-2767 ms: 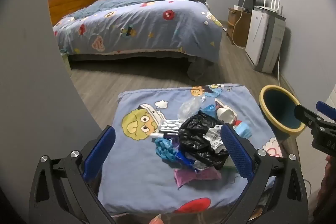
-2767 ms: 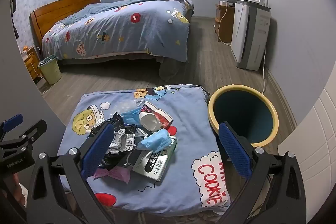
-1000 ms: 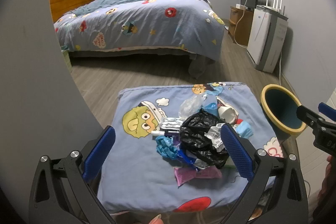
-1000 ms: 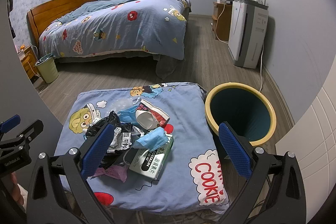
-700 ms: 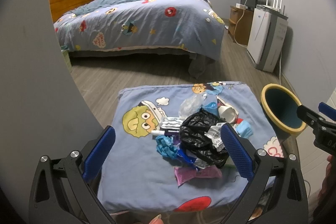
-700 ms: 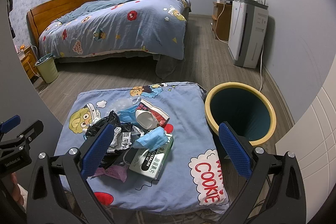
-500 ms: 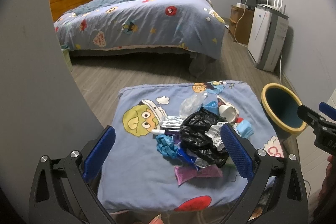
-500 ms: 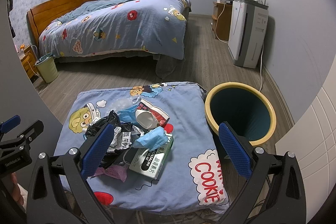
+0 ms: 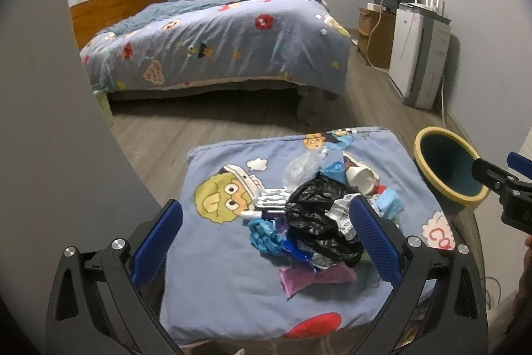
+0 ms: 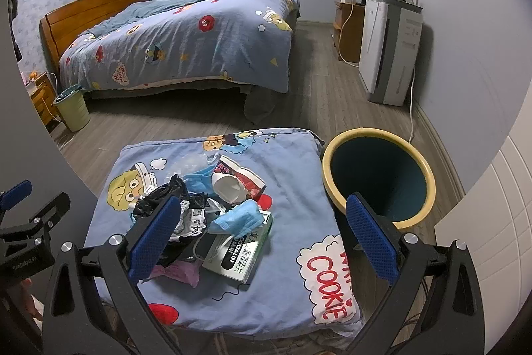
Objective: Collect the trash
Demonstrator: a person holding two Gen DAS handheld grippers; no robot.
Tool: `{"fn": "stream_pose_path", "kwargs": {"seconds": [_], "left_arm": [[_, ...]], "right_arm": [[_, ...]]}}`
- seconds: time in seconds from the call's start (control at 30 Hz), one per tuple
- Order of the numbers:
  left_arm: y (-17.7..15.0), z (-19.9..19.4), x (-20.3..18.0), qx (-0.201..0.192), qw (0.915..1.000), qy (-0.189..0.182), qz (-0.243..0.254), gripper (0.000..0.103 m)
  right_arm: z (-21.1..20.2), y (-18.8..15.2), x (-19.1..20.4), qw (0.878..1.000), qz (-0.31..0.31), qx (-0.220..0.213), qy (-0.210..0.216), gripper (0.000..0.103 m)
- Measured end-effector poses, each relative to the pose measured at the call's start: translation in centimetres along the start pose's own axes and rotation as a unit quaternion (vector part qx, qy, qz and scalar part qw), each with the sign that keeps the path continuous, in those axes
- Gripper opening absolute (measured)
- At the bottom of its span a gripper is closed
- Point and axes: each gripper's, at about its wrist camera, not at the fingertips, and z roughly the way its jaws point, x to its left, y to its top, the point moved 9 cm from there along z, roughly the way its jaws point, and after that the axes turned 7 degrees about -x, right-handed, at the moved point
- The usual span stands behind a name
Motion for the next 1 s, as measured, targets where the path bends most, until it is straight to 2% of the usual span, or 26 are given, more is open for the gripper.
{"fn": "stream_pose_path", "kwargs": {"seconds": [0.1, 0.17, 0.27, 0.37, 0.43, 0.5, 0.6, 0.67, 0.7, 0.8, 0.93, 0.97, 1.0], "left_arm": [[-0.3, 0.7, -0.9, 0.035, 0.998, -0.051, -0.008, 0.1], [-0.6, 1.1, -1.0, 0.051, 0.9953, -0.073, -0.039, 0.1], [-0.8, 1.7, -0.9, 0.062, 0.9957, -0.062, -0.03, 0.1], [0.1, 2.7, -0.4, 0.059, 0.9981, -0.011, 0.014, 0.1], [1.1, 3.2, 0.7, 0.049, 0.9987, 0.01, 0.005, 0.1], [2.2, 4.1, 1.9, 0.034, 0.9992, 0.018, -0.013, 0.099], [2.9, 5.9, 3.1, 0.03, 0.999, 0.01, -0.03, 0.099], [2.6, 7.0, 3.5, 0.032, 0.9988, 0.001, -0.037, 0.099], [2.1, 7.7, 3.3, 0.04, 0.998, -0.017, -0.045, 0.099], [0.4, 9.1, 2.7, 0.07, 0.995, -0.041, -0.059, 0.097], [-1.1, 10.0, 0.4, 0.081, 0.9946, -0.058, -0.028, 0.096], [-1.2, 10.1, -0.2, 0.081, 0.9947, -0.062, -0.016, 0.092], [-1.5, 10.4, -1.3, 0.084, 0.9939, -0.072, 0.003, 0.083]], "right_arm": [[0.0, -0.1, -0.2, 1.0, 0.001, 0.002, -0.005, 0.098], [0.0, 0.1, -0.3, 1.0, 0.006, 0.0, -0.006, 0.098], [0.5, 0.6, -0.6, 1.0, 0.024, 0.006, -0.003, 0.098], [1.3, 1.5, -0.9, 0.999, 0.044, 0.007, 0.024, 0.098], [2.2, 2.2, -0.9, 0.998, 0.047, 0.009, 0.033, 0.098], [3.3, 2.9, -0.9, 0.999, 0.036, -0.007, 0.03, 0.098], [5.2, 3.1, 0.2, 0.999, 0.013, -0.01, 0.046, 0.098], [6.9, 2.1, 1.3, 0.997, 0.001, 0.016, 0.077, 0.098], [7.8, 1.5, 2.0, 0.995, -0.013, 0.031, 0.09, 0.098], [9.7, 0.6, 2.5, 0.995, -0.05, 0.042, 0.075, 0.098], [11.7, 0.4, 2.1, 0.994, -0.042, 0.073, 0.075, 0.098], [12.2, 0.4, 1.9, 0.993, -0.035, 0.082, 0.079, 0.098], [12.7, 0.5, 1.8, 0.992, -0.029, 0.087, 0.087, 0.098]]}}
